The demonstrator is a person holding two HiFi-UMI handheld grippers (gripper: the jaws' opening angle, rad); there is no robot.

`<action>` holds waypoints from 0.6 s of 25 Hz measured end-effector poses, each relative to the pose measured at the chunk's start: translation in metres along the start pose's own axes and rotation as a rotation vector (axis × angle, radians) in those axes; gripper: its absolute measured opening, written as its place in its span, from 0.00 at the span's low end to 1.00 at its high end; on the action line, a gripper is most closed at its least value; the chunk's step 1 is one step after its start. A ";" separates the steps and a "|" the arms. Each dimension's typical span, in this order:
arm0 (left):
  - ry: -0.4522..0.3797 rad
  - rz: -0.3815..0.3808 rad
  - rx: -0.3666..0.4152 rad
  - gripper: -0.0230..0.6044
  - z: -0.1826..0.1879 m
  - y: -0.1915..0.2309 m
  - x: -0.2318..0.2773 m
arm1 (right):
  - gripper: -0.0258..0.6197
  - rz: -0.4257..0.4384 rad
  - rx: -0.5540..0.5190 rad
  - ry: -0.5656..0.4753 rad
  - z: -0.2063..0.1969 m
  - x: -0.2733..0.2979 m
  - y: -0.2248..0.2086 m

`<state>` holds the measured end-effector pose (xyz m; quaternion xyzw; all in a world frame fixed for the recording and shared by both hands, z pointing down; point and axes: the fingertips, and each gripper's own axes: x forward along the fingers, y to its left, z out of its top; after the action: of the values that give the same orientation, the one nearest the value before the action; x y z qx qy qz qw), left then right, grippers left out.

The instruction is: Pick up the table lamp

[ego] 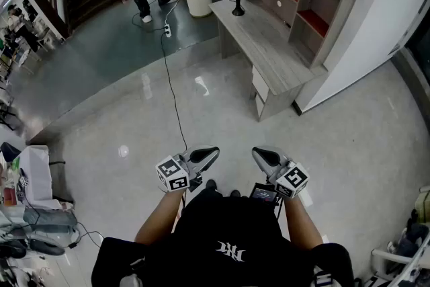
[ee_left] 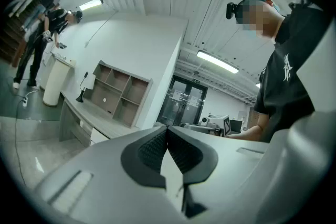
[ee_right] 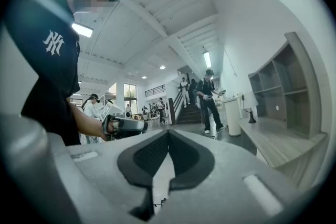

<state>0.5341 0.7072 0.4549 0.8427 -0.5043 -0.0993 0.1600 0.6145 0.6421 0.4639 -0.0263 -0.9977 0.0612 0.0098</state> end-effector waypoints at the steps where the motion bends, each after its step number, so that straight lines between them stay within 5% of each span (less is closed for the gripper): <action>1: -0.001 -0.004 0.004 0.03 -0.003 -0.001 -0.001 | 0.04 0.002 0.005 0.003 0.000 0.000 0.002; 15: -0.002 0.018 -0.012 0.03 -0.016 -0.007 -0.014 | 0.04 -0.025 0.025 0.008 -0.009 -0.012 0.006</action>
<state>0.5381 0.7248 0.4670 0.8371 -0.5115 -0.1019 0.1653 0.6272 0.6483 0.4716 -0.0142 -0.9971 0.0735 0.0151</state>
